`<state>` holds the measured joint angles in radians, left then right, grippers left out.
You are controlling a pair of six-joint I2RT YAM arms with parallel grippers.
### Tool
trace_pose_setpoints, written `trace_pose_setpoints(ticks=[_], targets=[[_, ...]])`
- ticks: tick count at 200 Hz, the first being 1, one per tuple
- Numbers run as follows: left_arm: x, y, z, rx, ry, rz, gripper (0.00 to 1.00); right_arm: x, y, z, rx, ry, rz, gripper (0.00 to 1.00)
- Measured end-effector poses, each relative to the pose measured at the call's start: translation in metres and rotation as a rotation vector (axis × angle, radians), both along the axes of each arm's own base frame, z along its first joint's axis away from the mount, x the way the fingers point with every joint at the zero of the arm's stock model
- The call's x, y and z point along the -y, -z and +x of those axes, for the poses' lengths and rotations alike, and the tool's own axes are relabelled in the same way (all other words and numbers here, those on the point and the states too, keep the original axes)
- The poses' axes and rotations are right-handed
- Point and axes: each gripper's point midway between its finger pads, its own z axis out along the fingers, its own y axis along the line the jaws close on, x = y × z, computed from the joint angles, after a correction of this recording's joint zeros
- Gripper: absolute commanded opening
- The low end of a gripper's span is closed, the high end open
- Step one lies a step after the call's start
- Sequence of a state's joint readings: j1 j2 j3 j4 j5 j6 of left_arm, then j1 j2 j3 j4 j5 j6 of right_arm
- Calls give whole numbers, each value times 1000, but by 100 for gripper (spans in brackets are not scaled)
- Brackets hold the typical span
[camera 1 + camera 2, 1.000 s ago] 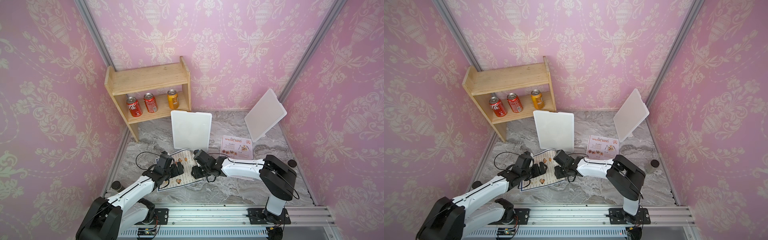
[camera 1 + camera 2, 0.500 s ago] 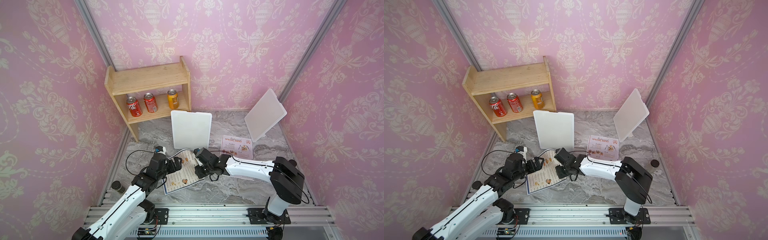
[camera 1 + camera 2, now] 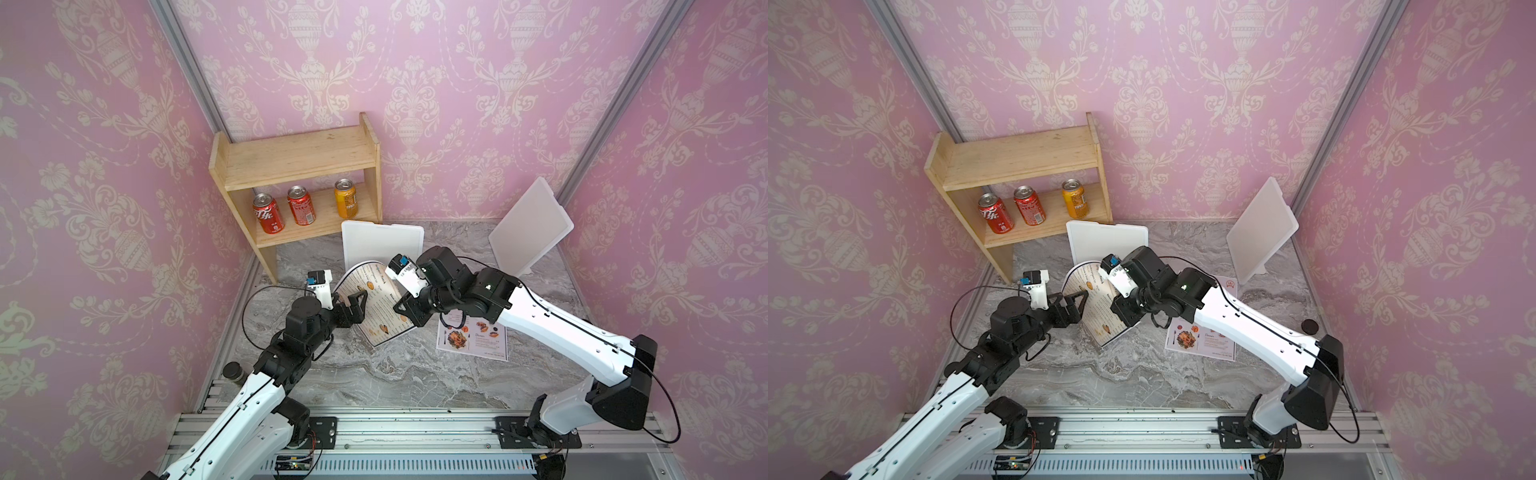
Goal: Insert the menus into the narrow rack
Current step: Pick up the menu from the center of the board.
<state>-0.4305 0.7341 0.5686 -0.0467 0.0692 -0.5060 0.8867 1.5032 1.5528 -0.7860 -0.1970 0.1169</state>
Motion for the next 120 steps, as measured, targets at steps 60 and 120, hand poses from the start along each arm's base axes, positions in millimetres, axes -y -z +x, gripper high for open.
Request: trace_pose_setpoints(ticks=[60,120], targets=[[27,-78,-1,189,177,41,99,22,-14,-22,-4,-130,-61,18],[54,-57,-14,113,375,61,98,38,-36,-24,6,-182,-39,20]])
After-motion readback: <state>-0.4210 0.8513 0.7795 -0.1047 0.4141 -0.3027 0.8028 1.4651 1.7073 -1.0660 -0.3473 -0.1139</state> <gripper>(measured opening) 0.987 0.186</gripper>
